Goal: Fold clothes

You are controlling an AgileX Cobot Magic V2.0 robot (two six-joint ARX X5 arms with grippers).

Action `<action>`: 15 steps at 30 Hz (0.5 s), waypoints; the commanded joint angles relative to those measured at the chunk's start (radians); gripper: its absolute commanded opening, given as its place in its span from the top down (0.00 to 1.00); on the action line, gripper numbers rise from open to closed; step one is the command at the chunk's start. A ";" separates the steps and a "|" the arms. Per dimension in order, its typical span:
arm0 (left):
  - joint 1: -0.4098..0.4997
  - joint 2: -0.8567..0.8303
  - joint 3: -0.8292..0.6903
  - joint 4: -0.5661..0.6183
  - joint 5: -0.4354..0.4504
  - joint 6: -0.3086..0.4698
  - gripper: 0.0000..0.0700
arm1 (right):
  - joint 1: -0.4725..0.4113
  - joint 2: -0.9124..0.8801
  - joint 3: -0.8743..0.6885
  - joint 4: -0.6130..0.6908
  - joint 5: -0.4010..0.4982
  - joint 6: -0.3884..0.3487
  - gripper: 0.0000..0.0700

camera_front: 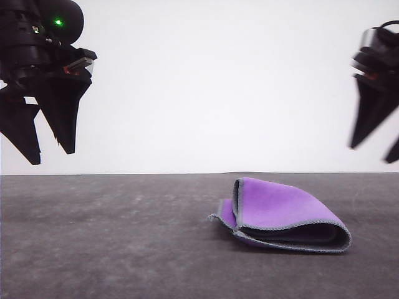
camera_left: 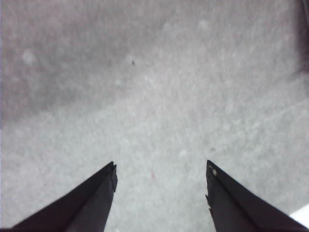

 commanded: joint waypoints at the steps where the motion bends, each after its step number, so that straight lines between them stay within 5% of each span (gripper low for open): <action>1: -0.004 0.005 0.011 0.009 0.003 0.002 0.49 | -0.007 0.003 0.010 -0.006 0.037 -0.038 0.47; 8: -0.004 0.005 0.011 0.018 0.003 0.000 0.50 | -0.011 0.001 0.010 -0.007 0.036 -0.037 0.48; 10: -0.004 0.005 0.011 0.018 0.003 0.000 0.51 | -0.011 0.001 0.010 -0.011 0.035 -0.037 0.61; 12: -0.004 0.005 0.011 0.018 0.003 0.000 0.63 | -0.011 0.001 0.010 -0.013 0.035 -0.038 0.88; 13: -0.005 0.005 0.011 0.016 0.003 0.000 0.78 | -0.011 0.001 0.010 -0.013 0.034 -0.038 0.98; 15: -0.005 0.005 0.011 0.015 0.003 0.002 1.00 | -0.011 0.001 0.010 -0.013 0.034 -0.038 1.00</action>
